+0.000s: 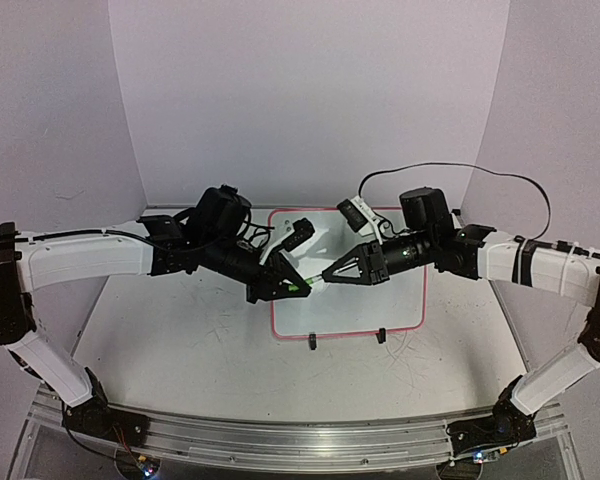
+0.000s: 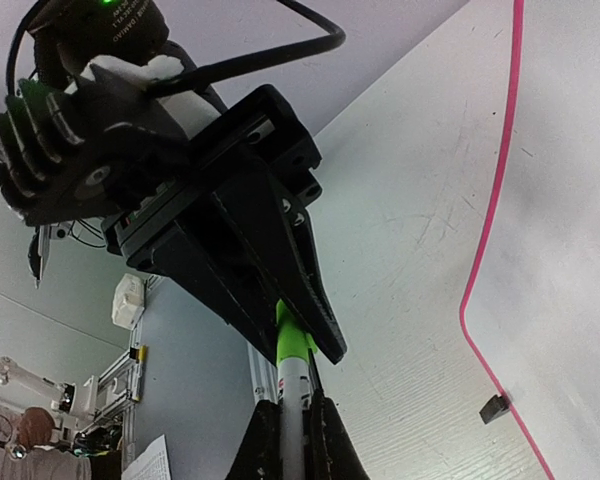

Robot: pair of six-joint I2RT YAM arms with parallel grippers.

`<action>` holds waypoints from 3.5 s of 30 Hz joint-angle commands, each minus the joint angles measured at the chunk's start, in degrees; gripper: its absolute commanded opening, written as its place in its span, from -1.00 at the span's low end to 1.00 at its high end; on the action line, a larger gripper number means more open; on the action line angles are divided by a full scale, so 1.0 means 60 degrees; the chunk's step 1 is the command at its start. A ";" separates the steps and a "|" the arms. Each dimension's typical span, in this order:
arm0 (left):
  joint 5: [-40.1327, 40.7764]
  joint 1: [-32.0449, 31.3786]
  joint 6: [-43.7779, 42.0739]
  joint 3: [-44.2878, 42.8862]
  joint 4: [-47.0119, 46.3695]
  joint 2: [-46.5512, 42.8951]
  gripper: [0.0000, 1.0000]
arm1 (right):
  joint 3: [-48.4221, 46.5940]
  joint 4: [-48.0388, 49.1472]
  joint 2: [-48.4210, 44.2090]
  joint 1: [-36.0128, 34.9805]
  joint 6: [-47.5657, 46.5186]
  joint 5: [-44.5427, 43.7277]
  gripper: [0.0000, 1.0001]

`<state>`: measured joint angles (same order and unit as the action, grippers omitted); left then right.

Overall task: Write a sentence on the whiteboard
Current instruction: Open the pen cap from the whiteboard marker, then place the pen cap at the center of the board, then hold the whiteboard at the center of the board.

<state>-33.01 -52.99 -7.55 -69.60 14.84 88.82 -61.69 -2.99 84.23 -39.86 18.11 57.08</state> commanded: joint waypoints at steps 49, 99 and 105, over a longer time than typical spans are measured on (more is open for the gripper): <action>1.0443 0.1553 0.6446 0.4310 -0.1433 0.0900 -0.97 | 0.1764 0.1285 -0.4297 0.1513 -0.1526 -0.4943 -1.00; -0.4783 0.4330 0.6517 0.0938 -0.7697 0.2493 0.52 | 0.0605 0.1932 -0.2307 -0.0734 -0.1447 -0.6315 -1.00; -0.5086 0.4464 0.6305 0.0518 -0.7804 0.2941 0.03 | 0.0351 0.1948 -0.2035 -0.0967 -0.1521 -0.6661 -1.00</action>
<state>-59.46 -27.02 31.10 -63.37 -28.37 105.71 -55.97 6.55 71.78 -45.09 10.09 19.83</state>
